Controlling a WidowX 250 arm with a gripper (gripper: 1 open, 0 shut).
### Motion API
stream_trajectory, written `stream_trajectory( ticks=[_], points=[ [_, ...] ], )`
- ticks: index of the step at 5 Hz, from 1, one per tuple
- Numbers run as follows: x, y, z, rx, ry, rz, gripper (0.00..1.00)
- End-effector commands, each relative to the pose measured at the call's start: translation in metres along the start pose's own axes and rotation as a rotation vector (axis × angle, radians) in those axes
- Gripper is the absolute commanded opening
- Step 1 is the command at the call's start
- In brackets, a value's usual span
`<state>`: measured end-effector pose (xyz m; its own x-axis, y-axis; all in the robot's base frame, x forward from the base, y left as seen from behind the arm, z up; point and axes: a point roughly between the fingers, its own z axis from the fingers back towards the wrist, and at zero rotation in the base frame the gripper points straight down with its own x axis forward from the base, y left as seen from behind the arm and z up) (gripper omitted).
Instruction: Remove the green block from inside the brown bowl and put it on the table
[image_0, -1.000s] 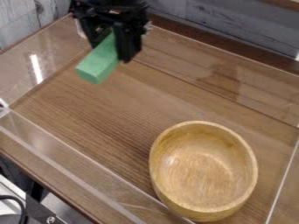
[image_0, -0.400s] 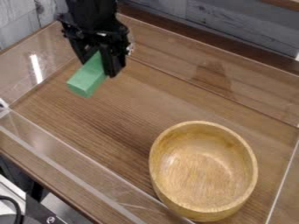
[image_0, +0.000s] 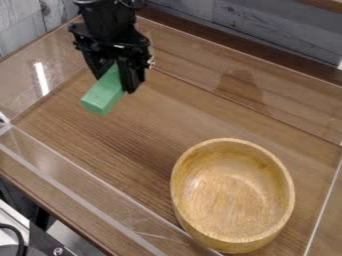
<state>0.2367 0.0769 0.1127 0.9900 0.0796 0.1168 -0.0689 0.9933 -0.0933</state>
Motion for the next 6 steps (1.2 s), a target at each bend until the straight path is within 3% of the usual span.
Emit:
stream_trajectory(
  ticks=[1, 6],
  points=[
    [0.009, 0.001, 0.005, 0.017, -0.035, -0.002, 0.00],
    [0.022, 0.015, -0.015, 0.017, 0.008, 0.054, 0.00]
  ],
)
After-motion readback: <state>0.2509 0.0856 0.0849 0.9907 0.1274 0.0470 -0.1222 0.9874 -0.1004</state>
